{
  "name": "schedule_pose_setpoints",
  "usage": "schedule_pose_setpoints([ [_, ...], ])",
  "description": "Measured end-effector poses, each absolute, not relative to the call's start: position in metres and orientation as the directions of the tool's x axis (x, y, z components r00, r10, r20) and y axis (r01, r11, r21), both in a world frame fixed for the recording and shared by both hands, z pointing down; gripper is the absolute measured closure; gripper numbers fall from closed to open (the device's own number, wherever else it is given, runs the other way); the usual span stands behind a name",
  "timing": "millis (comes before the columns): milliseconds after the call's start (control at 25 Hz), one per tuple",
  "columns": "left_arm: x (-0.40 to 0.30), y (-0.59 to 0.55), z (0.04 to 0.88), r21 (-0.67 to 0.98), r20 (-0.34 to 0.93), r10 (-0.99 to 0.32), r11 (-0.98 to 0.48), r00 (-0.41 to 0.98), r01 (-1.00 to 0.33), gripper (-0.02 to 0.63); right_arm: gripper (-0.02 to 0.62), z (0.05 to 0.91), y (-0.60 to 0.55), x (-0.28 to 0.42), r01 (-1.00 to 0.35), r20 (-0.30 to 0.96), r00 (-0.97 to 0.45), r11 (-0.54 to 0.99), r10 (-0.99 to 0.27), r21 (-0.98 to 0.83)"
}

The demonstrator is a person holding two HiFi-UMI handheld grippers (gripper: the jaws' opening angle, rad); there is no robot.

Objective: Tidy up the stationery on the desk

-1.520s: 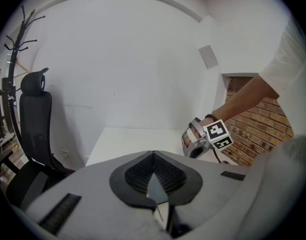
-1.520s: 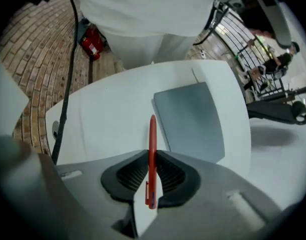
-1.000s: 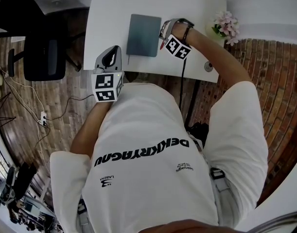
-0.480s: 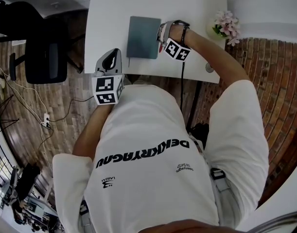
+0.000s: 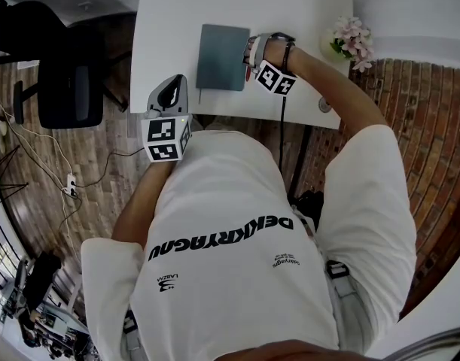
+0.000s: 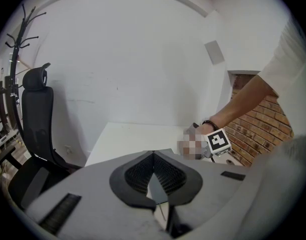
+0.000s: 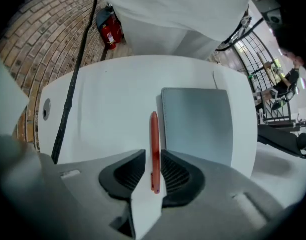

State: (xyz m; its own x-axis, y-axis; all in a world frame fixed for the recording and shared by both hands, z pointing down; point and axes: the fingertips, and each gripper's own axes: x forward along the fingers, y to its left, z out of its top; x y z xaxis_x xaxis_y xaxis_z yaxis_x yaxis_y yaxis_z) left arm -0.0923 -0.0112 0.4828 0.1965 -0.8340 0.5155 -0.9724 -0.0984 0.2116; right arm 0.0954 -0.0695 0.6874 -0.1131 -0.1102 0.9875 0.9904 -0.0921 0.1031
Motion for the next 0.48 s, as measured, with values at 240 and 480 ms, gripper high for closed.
schedule_pose_setpoints([
  [240, -0.091, -0.012, 0.481, 0.213, 0.51, -0.835, -0.112, 0.208, -0.971, 0.607, 0.503, 0.679, -0.072, 0.092, 0.993, 0.986, -0.118, -0.044, -0.116, 0.114],
  [480, -0.086, -0.014, 0.476, 0.211, 0.498, -0.838, -0.134, 0.224, -0.968, 0.607, 0.524, 0.655, -0.074, 0.084, 0.95, 0.982, -0.173, 0.25, -0.081, 0.188],
])
